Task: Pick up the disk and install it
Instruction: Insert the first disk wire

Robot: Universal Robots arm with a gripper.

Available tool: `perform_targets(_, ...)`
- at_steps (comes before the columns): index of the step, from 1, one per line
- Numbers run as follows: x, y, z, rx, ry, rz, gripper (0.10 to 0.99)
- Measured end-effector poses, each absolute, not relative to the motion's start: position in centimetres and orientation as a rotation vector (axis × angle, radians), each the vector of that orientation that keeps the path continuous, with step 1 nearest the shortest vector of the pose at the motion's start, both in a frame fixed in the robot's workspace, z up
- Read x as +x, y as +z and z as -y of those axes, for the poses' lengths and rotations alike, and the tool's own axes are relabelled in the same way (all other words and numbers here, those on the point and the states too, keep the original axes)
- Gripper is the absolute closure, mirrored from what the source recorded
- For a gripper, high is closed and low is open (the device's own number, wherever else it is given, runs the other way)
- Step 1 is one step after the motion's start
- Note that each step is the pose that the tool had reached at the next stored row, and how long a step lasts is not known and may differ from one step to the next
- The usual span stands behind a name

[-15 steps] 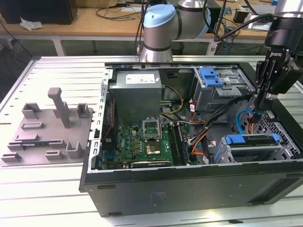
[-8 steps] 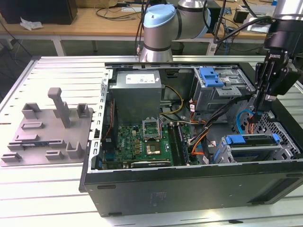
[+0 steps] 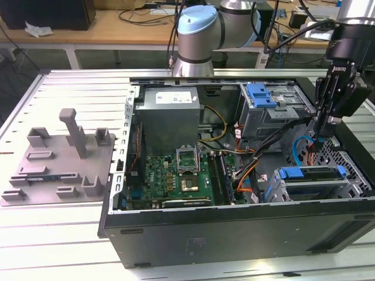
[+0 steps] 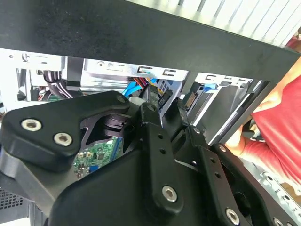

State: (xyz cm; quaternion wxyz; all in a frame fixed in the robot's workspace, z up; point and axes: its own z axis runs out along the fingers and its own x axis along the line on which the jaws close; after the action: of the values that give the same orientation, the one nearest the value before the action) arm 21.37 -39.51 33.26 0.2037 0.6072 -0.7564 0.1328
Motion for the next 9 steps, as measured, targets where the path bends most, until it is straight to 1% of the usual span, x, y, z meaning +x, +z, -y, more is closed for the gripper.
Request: perform_targets(9, 21.38, 33.06, 39.47, 1.690, 0.377, 2.107, 0.773)
